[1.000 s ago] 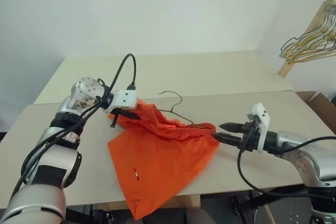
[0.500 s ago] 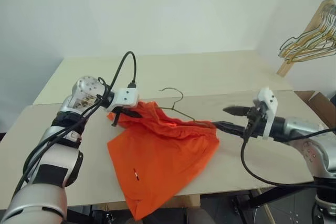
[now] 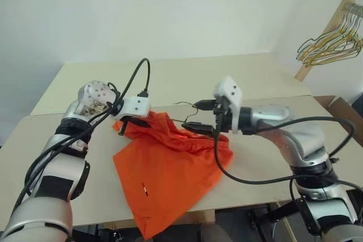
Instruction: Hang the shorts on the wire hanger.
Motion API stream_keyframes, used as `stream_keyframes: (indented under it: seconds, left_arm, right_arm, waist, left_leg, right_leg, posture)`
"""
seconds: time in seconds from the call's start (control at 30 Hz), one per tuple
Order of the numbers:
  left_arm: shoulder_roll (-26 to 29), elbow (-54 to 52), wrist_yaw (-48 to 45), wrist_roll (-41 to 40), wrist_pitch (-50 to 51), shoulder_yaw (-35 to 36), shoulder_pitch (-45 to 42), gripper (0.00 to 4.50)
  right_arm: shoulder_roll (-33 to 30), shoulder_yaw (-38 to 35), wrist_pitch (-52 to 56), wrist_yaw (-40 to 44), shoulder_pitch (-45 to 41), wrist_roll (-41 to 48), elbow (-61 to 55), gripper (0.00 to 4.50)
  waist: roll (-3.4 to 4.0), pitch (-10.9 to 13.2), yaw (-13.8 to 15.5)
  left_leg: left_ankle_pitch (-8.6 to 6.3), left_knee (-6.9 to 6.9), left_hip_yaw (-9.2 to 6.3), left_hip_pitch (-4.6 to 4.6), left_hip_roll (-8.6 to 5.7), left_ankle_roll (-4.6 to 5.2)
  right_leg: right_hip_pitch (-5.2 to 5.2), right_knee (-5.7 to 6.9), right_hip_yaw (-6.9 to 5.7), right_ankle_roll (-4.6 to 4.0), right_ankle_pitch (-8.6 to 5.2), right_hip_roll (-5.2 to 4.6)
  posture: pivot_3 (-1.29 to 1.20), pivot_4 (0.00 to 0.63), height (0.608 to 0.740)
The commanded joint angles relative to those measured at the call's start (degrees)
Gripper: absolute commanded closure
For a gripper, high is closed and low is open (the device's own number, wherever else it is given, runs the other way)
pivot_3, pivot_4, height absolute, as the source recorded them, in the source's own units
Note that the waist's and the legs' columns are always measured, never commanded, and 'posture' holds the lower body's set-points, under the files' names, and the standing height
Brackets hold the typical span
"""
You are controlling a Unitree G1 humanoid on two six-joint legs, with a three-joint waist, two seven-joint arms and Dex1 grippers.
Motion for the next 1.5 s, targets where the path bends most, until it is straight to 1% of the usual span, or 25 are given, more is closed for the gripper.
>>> stream_keyframes:
  seconds: [0.03, 0.07, 0.1, 0.13, 0.43, 0.47, 0.63, 0.7, 0.73, 0.93, 0.97, 1.1, 1.13, 1.23, 1.33, 1.43, 1.5]
  left_arm:
    - [0.33, -0.53, 0.23, -0.45, -0.55, 1.05, -1.85, 4.50]
    - [0.35, -0.59, 0.19, -0.45, -0.53, 1.13, -1.81, 4.50]
    - [0.38, -0.65, 0.21, -0.47, -0.49, 1.19, -1.78, 4.50]
    - [0.42, -0.67, 0.22, -0.49, -0.47, 1.25, -1.76, 4.50]
    - [0.59, -0.90, 0.22, -1.05, -0.23, 1.96, -1.62, 4.50]
    - [0.58, -0.91, 0.20, -1.11, -0.23, 2.03, -1.63, 4.50]
    - [0.70, -1.06, -0.72, -2.18, -0.13, 2.76, -1.72, 4.50]
    - [0.78, -1.54, -2.60, -3.99, 0.47, 3.70, -1.81, 3.93]
    - [0.81, -1.74, -3.10, -4.56, 0.64, 4.00, -1.84, 3.77]
    - [2.26, -0.55, -1.79, -4.84, 1.74, 5.59, -3.35, 1.88]
    - [2.77, -0.17, -2.00, -4.87, 1.85, 5.79, -3.54, 1.43]
    - [4.96, 0.87, -2.90, -4.65, 2.18, 6.08, -3.22, 0.26]
    - [5.28, 1.13, -2.88, -4.51, 2.12, 6.08, -3.04, 0.07]
    - [5.67, 1.97, 0.65, -2.68, 0.66, 5.55, -2.39, 0.07]
    - [5.90, 2.89, -1.52, -2.43, -0.08, 4.75, -1.93, 0.07]
    - [5.51, 4.12, -0.94, -1.40, -0.86, 4.44, -1.64, 0.07]
    - [5.15, 5.44, -0.66, -0.76, -1.87, 4.08, -1.53, 0.48]
  right_arm:
    - [1.23, 2.61, 0.76, 0.09, -3.02, -2.49, 1.68, 0.30]
    - [1.54, 3.29, 1.04, -0.04, -3.43, -3.10, 2.36, 0.39]
    - [1.73, 3.84, 1.10, 0.12, -3.74, -3.60, 2.79, 0.61]
    - [1.77, 4.35, 1.17, 0.43, -4.02, -4.04, 3.02, 0.93]
    - [2.49, 5.01, 0.86, 1.28, -5.22, -6.56, 5.09, 4.19]
    - [2.46, 4.92, 0.61, 1.64, -5.20, -6.78, 5.21, 4.48]
    - [2.17, 4.67, -0.73, 3.39, -5.25, -7.92, 5.82, 4.48]
    - [1.93, 4.63, -1.58, 4.27, -5.39, -8.44, 6.16, 4.50]
    - [1.84, 4.63, -1.97, 4.57, -5.43, -8.67, 6.30, 4.50]
    - [1.56, 4.05, -6.61, 7.14, -4.85, -9.73, 6.99, 4.50]
    - [1.50, 4.01, -7.18, 7.32, -4.54, -9.92, 7.01, 4.50]
    - [1.20, 3.92, -9.09, 7.89, -3.19, -10.53, 6.64, 4.50]
    - [1.18, 3.88, -9.40, 8.02, -2.96, -10.61, 6.50, 4.50]
    - [1.25, 3.44, -10.15, 8.45, -2.33, -10.52, 6.09, 4.50]
    - [1.33, 2.94, -10.51, 8.45, -1.97, -10.47, 5.88, 4.50]
    - [1.20, 2.35, -10.44, 8.39, -1.80, -10.25, 5.54, 4.50]
    - [1.10, 1.94, -10.26, 8.43, -1.71, -10.10, 5.23, 4.50]
  waist:
    - [0.00, 0.00, -0.15]
    - [0.00, 0.00, -0.23]
    - [0.01, 0.00, -0.30]
    - [0.01, 0.00, -0.33]
    - [0.01, 0.00, -0.80]
    - [0.00, 0.00, -0.87]
    - [0.01, 0.00, -1.07]
    - [0.00, 0.00, -1.10]
    - [0.00, 0.00, -1.12]
    - [0.00, 0.00, -1.09]
    - [0.00, 0.00, -1.07]
    - [0.00, 0.00, -1.09]
    - [0.01, 0.00, -1.07]
    - [0.00, 0.00, -0.88]
    - [0.00, 0.00, -0.48]
    - [0.01, 0.00, -0.32]
    - [0.00, 0.00, -0.24]
  left_leg:
    - [0.00, 0.00, -0.01, 0.00, 0.00, 0.00]
    - [0.00, 0.01, -0.03, 0.00, 0.00, 0.00]
    - [0.00, 0.02, -0.03, 0.01, 0.00, -0.01]
    - [0.00, 0.01, -0.07, 0.01, 0.00, -0.01]
    - [0.00, 0.01, -0.15, 0.01, -0.01, -0.01]
    - [0.00, 0.00, -0.16, 0.01, -0.01, 0.00]
    - [0.00, 0.01, -0.19, 0.01, -0.01, 0.00]
    - [0.00, 0.00, -0.19, 0.01, -0.01, 0.00]
    - [0.00, 0.00, -0.19, 0.01, -0.01, 0.00]
    - [0.00, 0.00, -0.21, 0.01, -0.01, 0.00]
    - [0.00, 0.00, -0.22, 0.01, -0.01, 0.00]
    - [0.00, -0.01, -0.22, 0.02, -0.01, 0.00]
    - [0.00, -0.02, -0.22, 0.02, -0.01, 0.00]
    - [0.00, -0.01, -0.23, 0.02, -0.01, -0.01]
    - [0.00, 0.00, -0.22, 0.02, -0.01, -0.01]
    - [0.00, -0.01, -0.19, 0.02, -0.01, -0.01]
    - [0.00, -0.01, -0.19, 0.02, -0.01, -0.01]
  right_leg:
    - [0.00, 0.00, 0.00, 0.00, 0.00, 0.00]
    - [-0.01, 0.02, 0.01, 0.00, 0.00, -0.01]
    - [-0.01, 0.03, 0.01, 0.00, 0.00, 0.00]
    - [-0.01, 0.04, 0.01, 0.00, 0.00, 0.00]
    - [-0.02, 0.05, 0.00, 0.00, 0.00, -0.02]
    - [-0.02, 0.05, 0.00, 0.00, 0.00, -0.02]
    - [-0.02, 0.06, 0.00, 0.00, 0.00, -0.02]
    - [-0.02, 0.06, 0.00, 0.00, 0.00, -0.02]
    - [-0.03, 0.06, -0.01, 0.00, 0.00, -0.02]
    - [-0.03, 0.06, 0.00, 0.00, 0.00, -0.02]
    - [-0.03, 0.06, -0.01, 0.00, 0.00, -0.02]
    - [-0.03, 0.07, -0.01, 0.00, 0.00, -0.02]
    - [-0.03, 0.07, -0.01, 0.00, 0.00, -0.02]
    - [-0.03, 0.08, -0.02, 0.00, 0.00, -0.02]
    - [-0.03, 0.08, -0.02, 0.00, 0.00, -0.02]
    - [-0.03, 0.08, -0.03, 0.00, 0.00, -0.02]
    - [-0.03, 0.08, -0.03, 0.00, 0.00, -0.02]
  posture:
    - [-0.14, 0.000, 0.740]
    - [-0.14, 0.000, 0.740]
    - [-0.14, 0.000, 0.740]
    - [-0.14, 0.000, 0.740]
    - [-0.13, 0.000, 0.740]
    - [-0.12, 0.000, 0.740]
    - [-0.12, 0.000, 0.740]
    - [-0.12, 0.000, 0.740]
    - [-0.11, 0.000, 0.740]
    - [-0.10, 0.000, 0.740]
    - [-0.09, 0.000, 0.740]
    - [-0.09, 0.000, 0.740]
    - [-0.08, 0.000, 0.740]
    - [-0.08, 0.000, 0.740]
    - [-0.09, 0.000, 0.740]
    - [-0.09, 0.000, 0.740]
    - [-0.10, 0.000, 0.740]
